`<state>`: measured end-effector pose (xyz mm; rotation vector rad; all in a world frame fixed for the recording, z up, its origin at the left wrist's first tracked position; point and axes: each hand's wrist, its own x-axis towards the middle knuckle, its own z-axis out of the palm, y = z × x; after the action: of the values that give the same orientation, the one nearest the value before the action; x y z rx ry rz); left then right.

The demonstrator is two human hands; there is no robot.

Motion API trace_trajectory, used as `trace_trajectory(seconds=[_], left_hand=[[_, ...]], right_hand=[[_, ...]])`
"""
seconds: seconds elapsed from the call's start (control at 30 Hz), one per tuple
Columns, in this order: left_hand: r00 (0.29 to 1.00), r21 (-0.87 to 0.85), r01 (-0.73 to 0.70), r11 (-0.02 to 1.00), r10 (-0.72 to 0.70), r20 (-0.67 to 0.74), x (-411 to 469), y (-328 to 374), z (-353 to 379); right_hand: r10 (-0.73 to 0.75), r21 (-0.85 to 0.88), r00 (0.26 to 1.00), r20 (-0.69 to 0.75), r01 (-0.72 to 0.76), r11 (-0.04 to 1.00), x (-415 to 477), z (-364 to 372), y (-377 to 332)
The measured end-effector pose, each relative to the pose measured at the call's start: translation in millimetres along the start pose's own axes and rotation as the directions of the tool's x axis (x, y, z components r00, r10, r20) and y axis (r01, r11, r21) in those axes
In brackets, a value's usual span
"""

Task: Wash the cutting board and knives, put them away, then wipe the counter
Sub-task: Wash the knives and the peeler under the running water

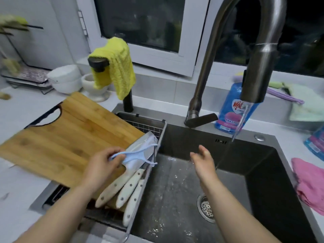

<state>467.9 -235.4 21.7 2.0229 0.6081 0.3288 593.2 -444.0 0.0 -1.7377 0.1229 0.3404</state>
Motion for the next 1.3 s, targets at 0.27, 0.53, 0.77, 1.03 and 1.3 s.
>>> trace_trajectory(seconds=[0.27, 0.53, 0.77, 1.03, 1.3], left_hand=[[0.923, 0.557, -0.384, 0.736, 0.285, 0.26, -9.1, 0.7, -85.3], [0.875, 0.717, -0.469, 0.516, 0.161, 0.456, -10.3, -7.7, -76.5], [0.791, 0.651, -0.584, 0.485, 0.159, 0.59, -3.9, -10.1, -79.2], [0.69, 0.624, -0.7, 0.347, 0.101, 0.717, -21.7, -12.7, -47.7], [0.646, 0.515, -0.712, 0.476, 0.158, 0.747, -24.0, -24.9, -43.2]], right_hand=[[-0.249, -0.241, 0.966, -0.069, 0.226, 0.944, 18.9, 16.6, -42.5], [-0.249, -0.427, 0.963, -0.1, 0.184, 0.885, 26.5, 25.7, -45.2], [-0.243, -0.461, 0.963, -0.117, 0.164, 0.872, 26.1, 29.8, -47.5], [-0.235, -0.468, 0.964, -0.124, 0.152, 0.871, 25.2, 31.1, -48.6], [-0.24, -0.486, 0.964, -0.113, 0.157, 0.86, 27.0, 31.0, -47.2]])
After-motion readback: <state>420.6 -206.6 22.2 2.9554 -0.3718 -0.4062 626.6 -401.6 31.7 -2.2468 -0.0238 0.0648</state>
